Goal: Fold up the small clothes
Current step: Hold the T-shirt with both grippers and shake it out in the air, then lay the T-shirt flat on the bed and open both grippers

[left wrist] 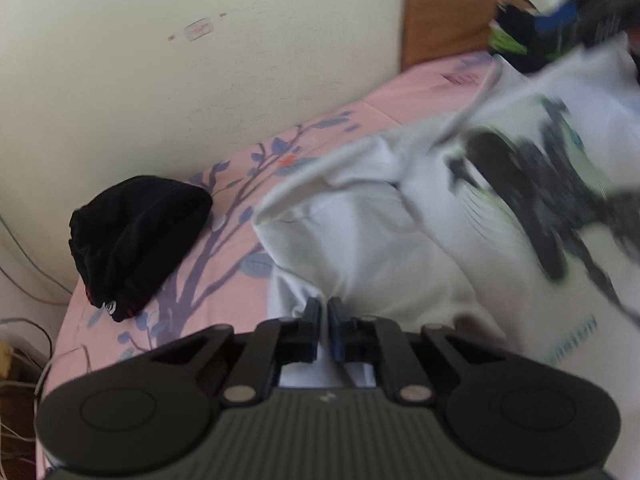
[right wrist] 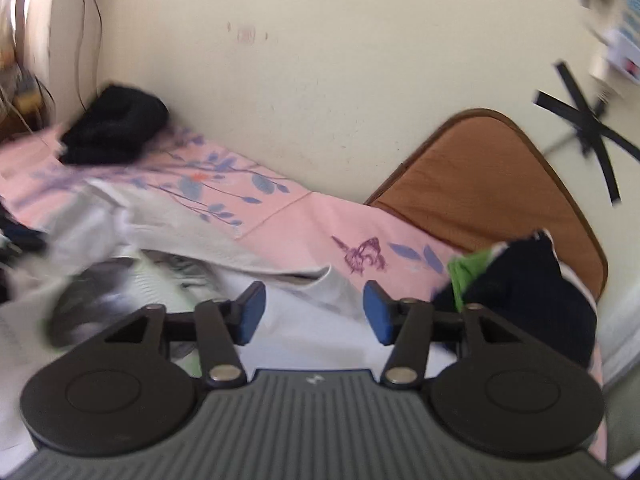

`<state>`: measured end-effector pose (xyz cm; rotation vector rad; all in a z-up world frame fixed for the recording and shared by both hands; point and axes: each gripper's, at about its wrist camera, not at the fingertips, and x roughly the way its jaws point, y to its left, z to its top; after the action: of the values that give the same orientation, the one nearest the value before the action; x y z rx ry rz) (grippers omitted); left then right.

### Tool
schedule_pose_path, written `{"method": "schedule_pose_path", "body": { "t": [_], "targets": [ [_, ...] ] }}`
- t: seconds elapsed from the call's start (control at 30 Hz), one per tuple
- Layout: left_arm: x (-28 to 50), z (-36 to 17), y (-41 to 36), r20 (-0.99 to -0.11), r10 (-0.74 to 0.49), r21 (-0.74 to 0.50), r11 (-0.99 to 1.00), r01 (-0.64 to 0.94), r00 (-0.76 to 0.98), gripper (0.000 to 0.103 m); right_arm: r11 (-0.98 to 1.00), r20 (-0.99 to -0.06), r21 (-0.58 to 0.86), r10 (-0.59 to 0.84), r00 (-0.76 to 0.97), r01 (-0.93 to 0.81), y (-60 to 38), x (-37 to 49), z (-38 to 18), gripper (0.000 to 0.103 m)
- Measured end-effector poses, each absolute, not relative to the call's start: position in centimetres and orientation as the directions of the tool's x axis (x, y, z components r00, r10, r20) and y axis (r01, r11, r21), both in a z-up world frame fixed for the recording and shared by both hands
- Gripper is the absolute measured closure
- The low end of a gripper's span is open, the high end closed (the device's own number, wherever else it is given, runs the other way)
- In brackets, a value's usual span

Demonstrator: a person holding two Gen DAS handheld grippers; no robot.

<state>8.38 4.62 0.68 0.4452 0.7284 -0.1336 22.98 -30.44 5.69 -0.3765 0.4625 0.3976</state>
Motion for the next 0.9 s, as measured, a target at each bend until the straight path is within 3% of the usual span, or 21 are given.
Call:
{"method": "schedule_pose_path", "body": {
  "t": [0.1,0.17,0.23,0.33,0.4,0.57,0.7,0.77,0.83,0.9],
  "targets": [
    [11.0,3.1,6.8,-0.635,0.073,0.326,0.928,0.181,0.769,0.1,0.859,-0.579,-0.279,0.206,0.789,-0.429,-29.5,27.6,4.0,0.042],
    [13.2,4.9,8.8,-0.603,0.126,0.328,0.939,0.1,0.788,0.1,0.861,-0.631,-0.237,0.216,0.745,-0.45,-29.8,29.0,3.0,0.095],
    [15.9,6.2,11.0,-0.601,0.167,0.291,0.956,0.019,0.782,0.1,0.883,-0.594,-0.204,0.231,0.77,-0.422,-29.9,29.9,3.6,0.095],
    [19.1,6.9,12.1,-0.569,0.295,0.333,0.936,-0.113,0.767,0.101,0.923,-0.485,-0.159,0.237,0.842,-0.352,-29.7,31.5,5.7,0.095],
    [19.9,7.7,11.4,-0.579,0.194,0.262,0.964,-0.045,0.792,0.094,0.939,-0.452,-0.139,0.223,0.864,-0.315,-29.4,33.4,6.5,0.095],
    [19.9,7.0,5.5,-0.537,0.06,0.358,0.92,0.163,0.841,0.059,0.927,-0.615,-0.197,0.136,0.777,-0.319,-27.3,38.3,2.6,0.092],
    [18.2,4.8,1.8,-0.566,-0.044,0.431,0.835,0.341,0.824,0.04,0.934,-0.566,-0.175,0.165,0.808,-0.313,-27.9,35.8,2.7,0.056],
    [17.9,3.3,0.7,-0.59,-0.039,0.472,0.793,0.384,0.807,0.036,0.943,-0.524,-0.122,0.204,0.827,-0.309,-29.5,33.2,4.0,0.054],
    [18.3,1.6,0.0,-0.614,-0.015,0.502,0.764,0.406,0.789,0.042,0.935,-0.499,-0.04,0.286,0.818,-0.352,-31.6,30.3,5.6,0.054],
    [19.7,0.3,-0.3,-0.655,0.013,0.493,0.765,0.414,0.755,0.091,0.924,-0.478,0.017,0.344,0.808,-0.383,-33.7,27.5,6.5,0.049]
  ]
}}
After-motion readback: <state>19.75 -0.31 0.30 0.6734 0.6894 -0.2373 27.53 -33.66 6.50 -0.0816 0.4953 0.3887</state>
